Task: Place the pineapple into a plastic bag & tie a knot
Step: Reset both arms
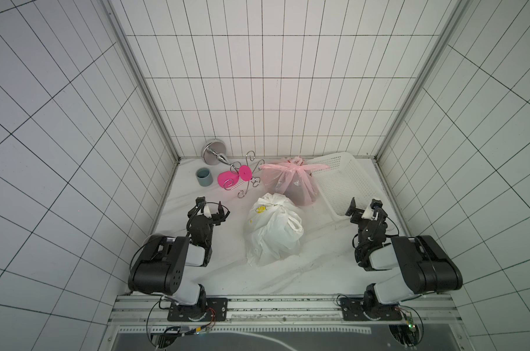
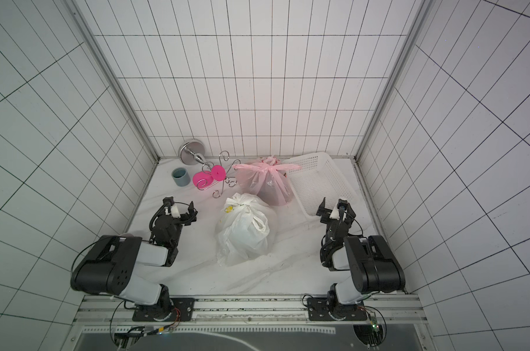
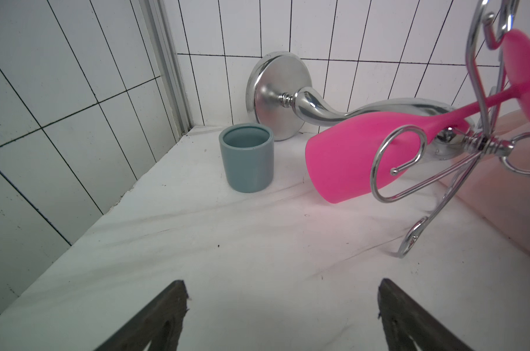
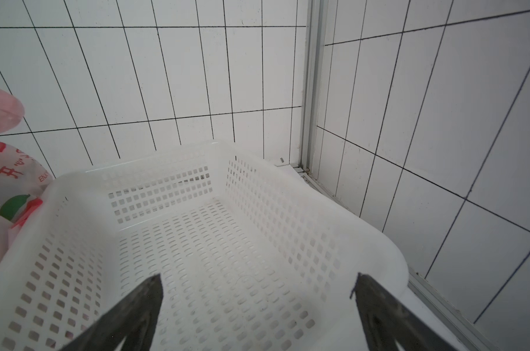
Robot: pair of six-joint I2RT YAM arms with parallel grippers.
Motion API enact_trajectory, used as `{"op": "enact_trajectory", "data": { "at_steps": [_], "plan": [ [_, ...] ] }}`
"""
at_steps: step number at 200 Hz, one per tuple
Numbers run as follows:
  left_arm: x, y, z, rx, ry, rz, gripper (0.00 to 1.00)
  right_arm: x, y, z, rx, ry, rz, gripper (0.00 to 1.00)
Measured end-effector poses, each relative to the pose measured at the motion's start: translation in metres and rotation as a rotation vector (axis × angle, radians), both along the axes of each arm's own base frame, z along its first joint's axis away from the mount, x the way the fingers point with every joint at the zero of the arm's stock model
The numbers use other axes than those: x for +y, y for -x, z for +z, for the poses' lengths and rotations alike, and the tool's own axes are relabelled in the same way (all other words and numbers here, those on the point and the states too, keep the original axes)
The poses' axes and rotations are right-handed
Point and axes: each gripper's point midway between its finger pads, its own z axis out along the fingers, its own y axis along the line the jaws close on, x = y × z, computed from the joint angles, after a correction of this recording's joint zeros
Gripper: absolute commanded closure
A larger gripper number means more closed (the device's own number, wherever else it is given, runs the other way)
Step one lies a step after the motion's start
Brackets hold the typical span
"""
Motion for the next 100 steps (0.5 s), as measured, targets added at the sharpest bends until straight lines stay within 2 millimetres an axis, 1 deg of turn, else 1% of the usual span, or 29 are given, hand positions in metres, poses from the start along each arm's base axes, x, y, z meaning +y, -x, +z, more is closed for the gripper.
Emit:
{"op": "enact_trajectory", "data": {
  "at_steps": [10, 17, 23, 30, 37, 47, 67, 100],
  "plan": [
    [-0.003, -0.003, -0.007, 0.035, -0.010, -0.004, 0.03, -0.002, -0.006, -0.001, 0.014, -0.003, 0.007, 0.01],
    [-0.004, -0.009, -0.006, 0.045, -0.014, -0.002, 0.02, -0.003, -0.009, -0.003, 0.026, -0.004, 0.011, 0.01],
    [-0.006, -0.016, 0.001, 0.035, -0.016, -0.002, 0.02, -0.004, -0.010, -0.005, 0.036, -0.004, 0.015, 0.01],
    [-0.008, -0.025, 0.014, -0.004, -0.018, 0.001, 0.02, -0.003, -0.011, -0.009, 0.052, -0.004, 0.021, 0.01],
    [-0.007, -0.029, 0.024, -0.039, -0.020, 0.008, 0.02, -0.003, -0.011, -0.011, 0.061, -0.008, 0.023, 0.01],
    [-0.006, -0.031, 0.029, -0.055, -0.021, 0.016, 0.03, -0.003, -0.011, -0.011, 0.064, -0.008, 0.024, 0.01],
    [-0.005, -0.031, 0.022, -0.016, -0.028, 0.029, 0.02, -0.003, -0.011, -0.011, 0.063, -0.007, 0.025, 0.01],
    [-0.003, -0.030, 0.019, -0.003, -0.033, 0.042, 0.02, 0.000, -0.014, -0.012, 0.069, -0.005, 0.055, 0.01]
  ]
}}
